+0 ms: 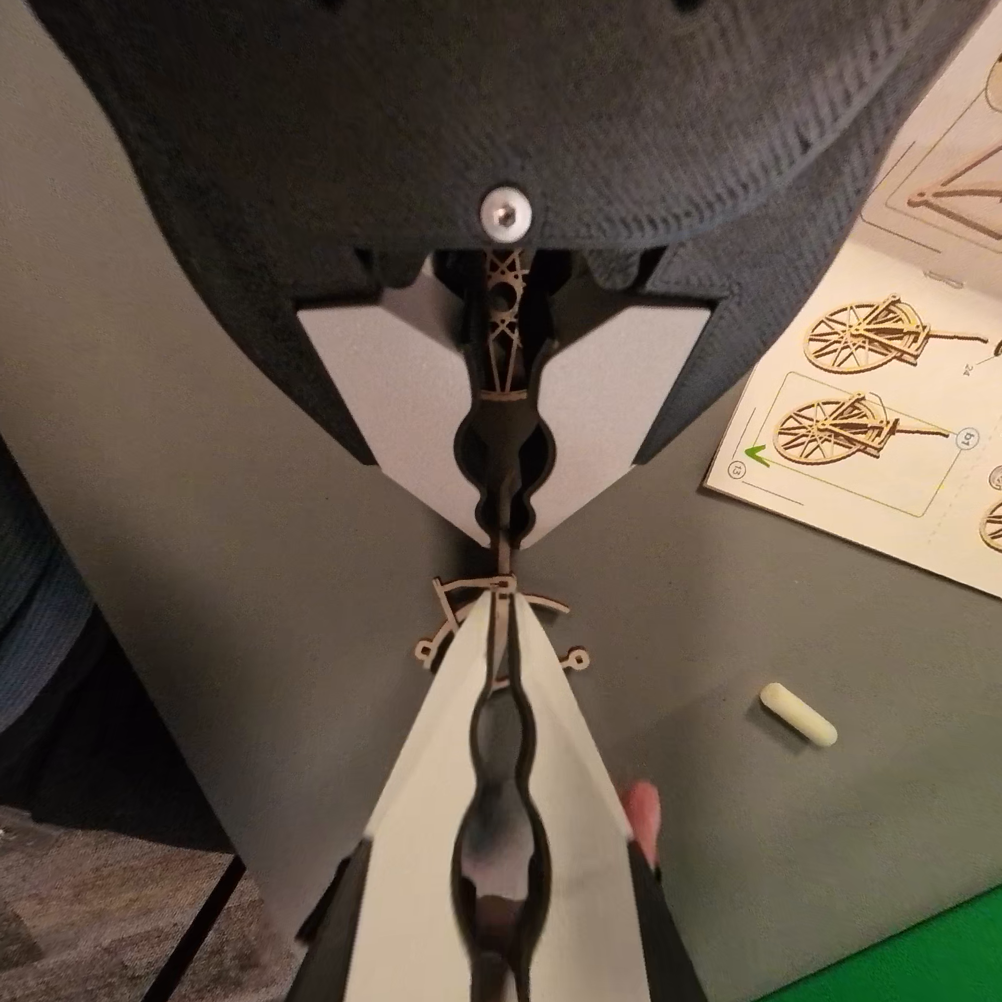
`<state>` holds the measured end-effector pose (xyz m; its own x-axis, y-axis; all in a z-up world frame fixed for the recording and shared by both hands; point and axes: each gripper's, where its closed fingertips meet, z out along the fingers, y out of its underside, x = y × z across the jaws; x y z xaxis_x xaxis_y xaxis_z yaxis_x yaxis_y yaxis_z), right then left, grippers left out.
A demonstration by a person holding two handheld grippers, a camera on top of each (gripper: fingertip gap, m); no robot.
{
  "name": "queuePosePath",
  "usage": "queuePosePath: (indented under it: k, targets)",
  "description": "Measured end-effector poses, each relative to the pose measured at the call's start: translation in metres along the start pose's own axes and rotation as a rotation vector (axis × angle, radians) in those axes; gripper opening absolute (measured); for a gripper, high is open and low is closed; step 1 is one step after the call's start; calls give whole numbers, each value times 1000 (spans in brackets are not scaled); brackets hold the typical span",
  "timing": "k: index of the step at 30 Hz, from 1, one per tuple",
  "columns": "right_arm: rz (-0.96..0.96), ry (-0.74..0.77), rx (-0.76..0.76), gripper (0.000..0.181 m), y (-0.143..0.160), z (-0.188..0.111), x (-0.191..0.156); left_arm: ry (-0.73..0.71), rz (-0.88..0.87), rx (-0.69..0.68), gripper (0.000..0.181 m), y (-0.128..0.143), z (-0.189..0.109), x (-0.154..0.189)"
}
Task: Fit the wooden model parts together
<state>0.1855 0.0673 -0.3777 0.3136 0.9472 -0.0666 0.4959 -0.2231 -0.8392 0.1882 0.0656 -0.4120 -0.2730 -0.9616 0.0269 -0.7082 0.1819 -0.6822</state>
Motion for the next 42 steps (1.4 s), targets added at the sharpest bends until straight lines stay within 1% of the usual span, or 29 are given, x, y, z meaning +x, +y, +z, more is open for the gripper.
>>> queuePosePath:
  k: [1,2,3,5,6,7,8,9,11,12,13,14,15,16,18,20,22,23,24,26,29,31,33,37,38,40,42]
  targets:
    - [12,-6,16,0,-2,0,-1,0,0,-1,3,0,0,0]
    - [12,1,-54,1,13,4,2,-1,0,-1,3,0,0,0]
    - [13,-3,-82,4,22,8,1,-1,1,-1,3,0,0,0]
    - [20,-13,-63,3,15,6,-1,0,0,-1,3,0,0,0]
    - [11,-19,10,1,1,4,-3,1,-1,-1,3,0,0,0]
    - [25,-24,16,1,1,3,-4,2,-2,0,3,0,0,0]
    - [26,-4,-60,2,16,7,1,2,-2,0,3,0,0,0]
    - [33,-2,-62,3,20,8,2,2,-2,-1,3,0,0,0]
    - [30,-11,-31,3,10,4,0,3,-2,1,3,0,0,0]
    - [22,-9,23,0,0,2,-1,4,-4,1,3,0,0,0]
    - [31,-3,-13,0,7,3,1,5,-4,2,3,0,0,0]
    - [31,7,-93,6,24,6,4,5,-4,2,3,0,0,0]
    - [49,-5,-47,2,18,6,2,6,-4,2,3,0,0,0]
    - [41,-7,-67,3,18,6,1,5,-4,3,3,0,0,0]
    - [12,-5,29,0,-2,3,-3,6,-5,2,3,0,0,0]
    - [12,16,-77,2,21,9,3,7,-7,3,3,0,0,0]
    - [31,4,-77,3,17,6,2,7,-6,4,3,0,0,0]
    - [22,6,-11,2,5,3,0,7,-7,4,3,0,0,0]
    - [31,17,9,2,0,-1,1,8,-7,4,3,0,0,0]
    - [1,54,-60,6,12,-1,5,8,-7,4,3,0,0,0]
    - [-9,22,-103,12,19,5,-2,8,-6,4,3,0,0,0]
    - [-26,30,-126,8,21,6,0,7,-5,4,3,0,0,0]
    - [-36,35,-135,0,21,6,1,6,-4,3,3,0,0,0]
    - [-56,39,-171,0,22,4,2,9,-6,5,3,0,0,0]
    - [-62,43,-183,5,23,4,3,9,-6,5,3,0,0,0]
    - [-69,31,-195,8,24,3,2,9,-6,5,3,0,0,0]
    - [-79,25,-215,6,25,4,2,9,-5,5,3,0,0,0]
